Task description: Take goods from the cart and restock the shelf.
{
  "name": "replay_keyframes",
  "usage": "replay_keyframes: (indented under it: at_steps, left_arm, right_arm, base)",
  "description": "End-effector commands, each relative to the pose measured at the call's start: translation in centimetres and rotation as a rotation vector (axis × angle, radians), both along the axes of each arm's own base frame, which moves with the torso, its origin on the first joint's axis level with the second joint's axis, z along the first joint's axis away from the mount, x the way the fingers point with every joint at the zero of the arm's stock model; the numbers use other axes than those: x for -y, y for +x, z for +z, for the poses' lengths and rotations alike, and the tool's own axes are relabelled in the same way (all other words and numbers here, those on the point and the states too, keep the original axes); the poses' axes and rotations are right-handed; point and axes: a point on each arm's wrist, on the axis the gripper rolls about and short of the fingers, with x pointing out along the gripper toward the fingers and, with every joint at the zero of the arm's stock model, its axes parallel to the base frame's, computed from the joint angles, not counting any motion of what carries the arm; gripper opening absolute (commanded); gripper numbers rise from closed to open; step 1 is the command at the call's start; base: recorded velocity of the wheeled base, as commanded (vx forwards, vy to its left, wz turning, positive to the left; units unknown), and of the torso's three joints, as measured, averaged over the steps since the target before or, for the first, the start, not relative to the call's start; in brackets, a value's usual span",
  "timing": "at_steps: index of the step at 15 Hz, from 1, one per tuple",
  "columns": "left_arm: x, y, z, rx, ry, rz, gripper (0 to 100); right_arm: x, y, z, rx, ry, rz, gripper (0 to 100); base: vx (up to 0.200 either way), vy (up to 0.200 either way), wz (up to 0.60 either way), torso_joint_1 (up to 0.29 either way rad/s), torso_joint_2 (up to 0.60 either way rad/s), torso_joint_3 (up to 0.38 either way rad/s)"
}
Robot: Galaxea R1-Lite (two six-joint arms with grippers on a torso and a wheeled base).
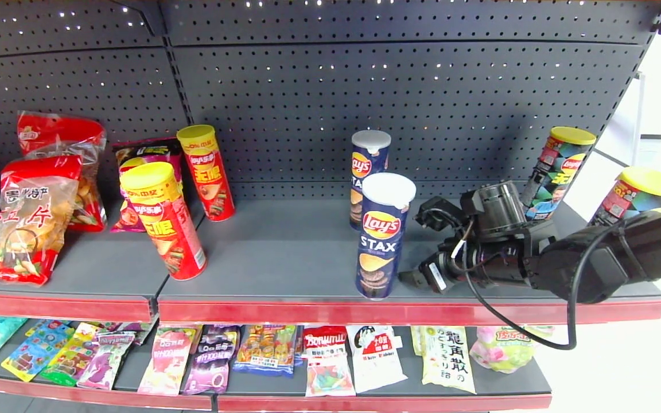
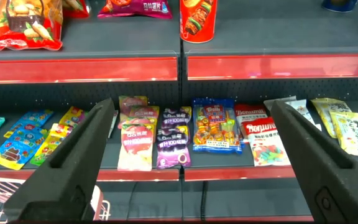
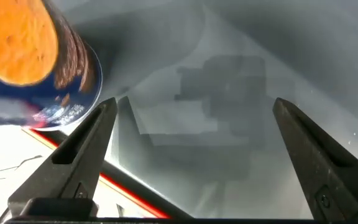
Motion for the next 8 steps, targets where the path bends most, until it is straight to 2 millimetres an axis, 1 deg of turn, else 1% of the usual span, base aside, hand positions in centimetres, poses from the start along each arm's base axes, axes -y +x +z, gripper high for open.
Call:
replay_keyframes:
  at_steps: [1, 8]
  left_arm:
    - [0.00, 0.01, 0.00, -0.002, 0.000, 0.000, 100]
    - [0.00, 0.01, 0.00, -0.002, 0.000, 0.000, 100]
  right_arm:
    - [-0.26, 0.13, 0.03, 0.003, 0.003, 0.007, 100]
    - [-0.89, 0.54, 0.10, 0.012, 0.009, 0.021, 100]
  base:
    - [0.000, 0.000, 0.00, 0.000, 0.00, 0.000]
    - [0.000, 0.000, 0.00, 0.000, 0.00, 0.000]
